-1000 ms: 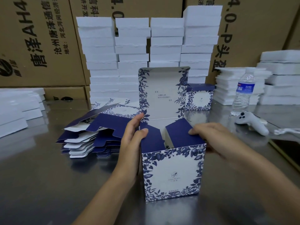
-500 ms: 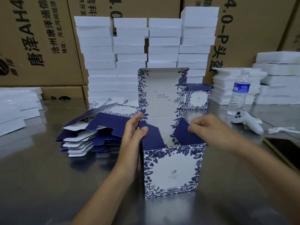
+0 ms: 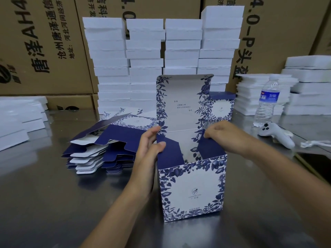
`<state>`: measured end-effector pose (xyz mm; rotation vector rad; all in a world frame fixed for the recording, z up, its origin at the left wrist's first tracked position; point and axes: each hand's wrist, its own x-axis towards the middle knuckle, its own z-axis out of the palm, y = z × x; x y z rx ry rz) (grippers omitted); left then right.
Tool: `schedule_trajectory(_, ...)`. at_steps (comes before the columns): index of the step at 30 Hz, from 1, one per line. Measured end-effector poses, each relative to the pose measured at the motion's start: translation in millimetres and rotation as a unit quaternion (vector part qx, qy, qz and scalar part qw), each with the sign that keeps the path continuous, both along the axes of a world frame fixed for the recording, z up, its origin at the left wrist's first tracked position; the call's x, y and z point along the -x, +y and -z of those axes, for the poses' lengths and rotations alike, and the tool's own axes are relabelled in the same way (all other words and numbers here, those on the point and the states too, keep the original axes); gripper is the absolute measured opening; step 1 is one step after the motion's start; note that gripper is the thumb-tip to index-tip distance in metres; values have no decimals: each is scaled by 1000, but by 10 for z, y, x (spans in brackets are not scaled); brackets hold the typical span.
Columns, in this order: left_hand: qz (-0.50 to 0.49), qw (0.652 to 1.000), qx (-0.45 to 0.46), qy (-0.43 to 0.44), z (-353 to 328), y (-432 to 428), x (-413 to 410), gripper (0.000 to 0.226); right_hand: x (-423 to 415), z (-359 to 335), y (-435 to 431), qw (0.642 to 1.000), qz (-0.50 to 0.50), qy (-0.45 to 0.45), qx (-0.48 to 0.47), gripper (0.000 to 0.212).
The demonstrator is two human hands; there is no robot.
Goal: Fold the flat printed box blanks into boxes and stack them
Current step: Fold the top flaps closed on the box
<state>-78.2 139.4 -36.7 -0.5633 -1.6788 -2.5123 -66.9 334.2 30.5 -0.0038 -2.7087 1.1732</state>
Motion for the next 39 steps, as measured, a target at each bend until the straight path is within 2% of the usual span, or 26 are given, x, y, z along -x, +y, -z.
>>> schedule_trajectory(7, 1, 1000, 9, 8, -7, 3, -4, 35, 73, -48, -20, 998, 32, -47, 36, 41)
schedule_trajectory(10, 6, 1000, 4, 4, 8, 9, -6, 35, 85, -84, -21, 997, 33, -72, 19, 35)
schedule_trajectory(13, 16, 1000, -1, -5, 13, 2, -21, 30, 79, -99, -15, 998, 30, -59, 9, 36)
schedule_trajectory(17, 50, 998, -19, -16, 49, -9, 2, 21, 72, -60, 8, 998, 22, -15, -61, 35)
schedule_trajectory(23, 37, 999, -4, 6, 32, -8, -16, 20, 111, -83, 30, 990, 23, -8, -136, 31)
schedule_trajectory(25, 25, 1000, 0, 19, 24, 2, -21, 20, 98, -76, 44, 991, 11, -2, -136, 29)
schedule_trajectory(27, 17, 1000, 4, 24, 17, 11, -23, 26, 76, -28, 71, 996, 7, 22, -86, 29)
schedule_trajectory(29, 14, 1000, 2, 21, 10, 16, -23, 36, 49, 37, 82, 998, 8, 64, 2, 19)
schedule_trajectory(31, 11, 999, 9, 32, -13, 12, -39, 45, 31, 85, 85, 993, 3, 93, 72, 20)
schedule_trajectory(34, 16, 998, 32, 52, -31, 16, -53, 41, 0, 105, 43, 986, -26, 79, 145, 11)
schedule_trajectory(35, 18, 997, 40, 58, -45, 22, -70, 36, 6, 124, 38, 985, -18, 75, 152, 12)
schedule_trajectory(37, 12, 997, 51, 60, -55, 28, -92, 27, 12, 169, 62, 982, 6, 84, 168, 32)
schedule_trajectory(39, 5, 997, 58, 54, -38, 24, -86, 19, 13, 186, 99, 966, 10, 62, 249, 45)
